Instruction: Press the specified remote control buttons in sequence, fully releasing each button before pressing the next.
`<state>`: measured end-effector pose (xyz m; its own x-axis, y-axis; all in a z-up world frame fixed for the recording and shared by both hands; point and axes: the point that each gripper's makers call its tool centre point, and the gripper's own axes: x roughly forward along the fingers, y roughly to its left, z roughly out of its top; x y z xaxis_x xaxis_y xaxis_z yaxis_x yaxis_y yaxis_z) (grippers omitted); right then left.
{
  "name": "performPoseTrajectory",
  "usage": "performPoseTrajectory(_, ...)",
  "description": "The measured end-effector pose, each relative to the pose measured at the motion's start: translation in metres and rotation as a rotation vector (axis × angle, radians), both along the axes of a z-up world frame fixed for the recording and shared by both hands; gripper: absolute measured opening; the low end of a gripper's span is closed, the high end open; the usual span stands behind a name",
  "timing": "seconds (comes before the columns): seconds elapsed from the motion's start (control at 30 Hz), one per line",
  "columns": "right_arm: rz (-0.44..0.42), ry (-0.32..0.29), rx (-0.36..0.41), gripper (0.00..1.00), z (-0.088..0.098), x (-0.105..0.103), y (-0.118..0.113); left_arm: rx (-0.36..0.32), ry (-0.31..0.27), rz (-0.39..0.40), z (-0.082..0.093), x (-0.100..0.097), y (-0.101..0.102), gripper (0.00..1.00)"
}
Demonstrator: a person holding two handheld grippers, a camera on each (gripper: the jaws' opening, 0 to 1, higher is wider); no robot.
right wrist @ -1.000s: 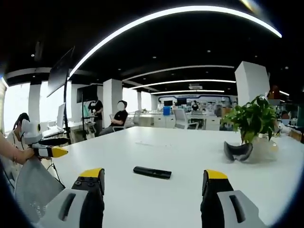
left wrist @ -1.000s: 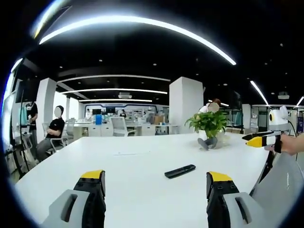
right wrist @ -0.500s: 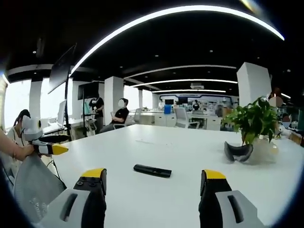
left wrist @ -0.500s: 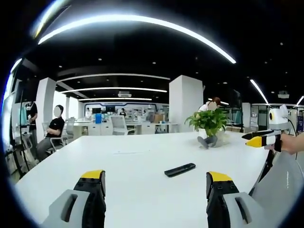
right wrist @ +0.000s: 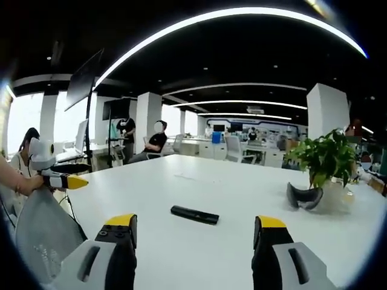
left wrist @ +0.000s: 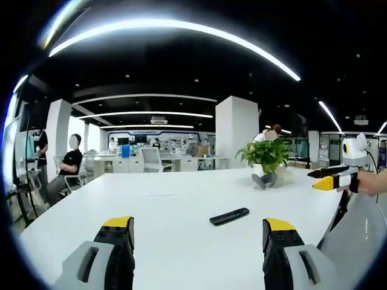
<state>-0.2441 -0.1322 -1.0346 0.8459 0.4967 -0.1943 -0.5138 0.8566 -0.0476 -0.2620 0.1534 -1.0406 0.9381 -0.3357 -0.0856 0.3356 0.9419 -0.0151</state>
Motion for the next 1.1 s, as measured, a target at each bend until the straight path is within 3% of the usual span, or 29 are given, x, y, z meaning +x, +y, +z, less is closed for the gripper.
performPoseTrajectory(0.63,0.01,0.015,-0.036,0.76,-0.006,0.0,0.003,0.0,0.0,0.015,0.0,0.001,0.004,0.9)
performPoseTrajectory(0.83,0.066,0.025,-0.014,0.76,-0.005,-0.004,0.012,0.003,-0.011,0.02,0.002,0.0,0.005,0.9)
performPoseTrajectory(1.1,0.042,0.017,-0.009,0.72,-0.003,-0.004,0.007,0.022,0.009,-0.005,-0.001,-0.001,-0.002,0.9)
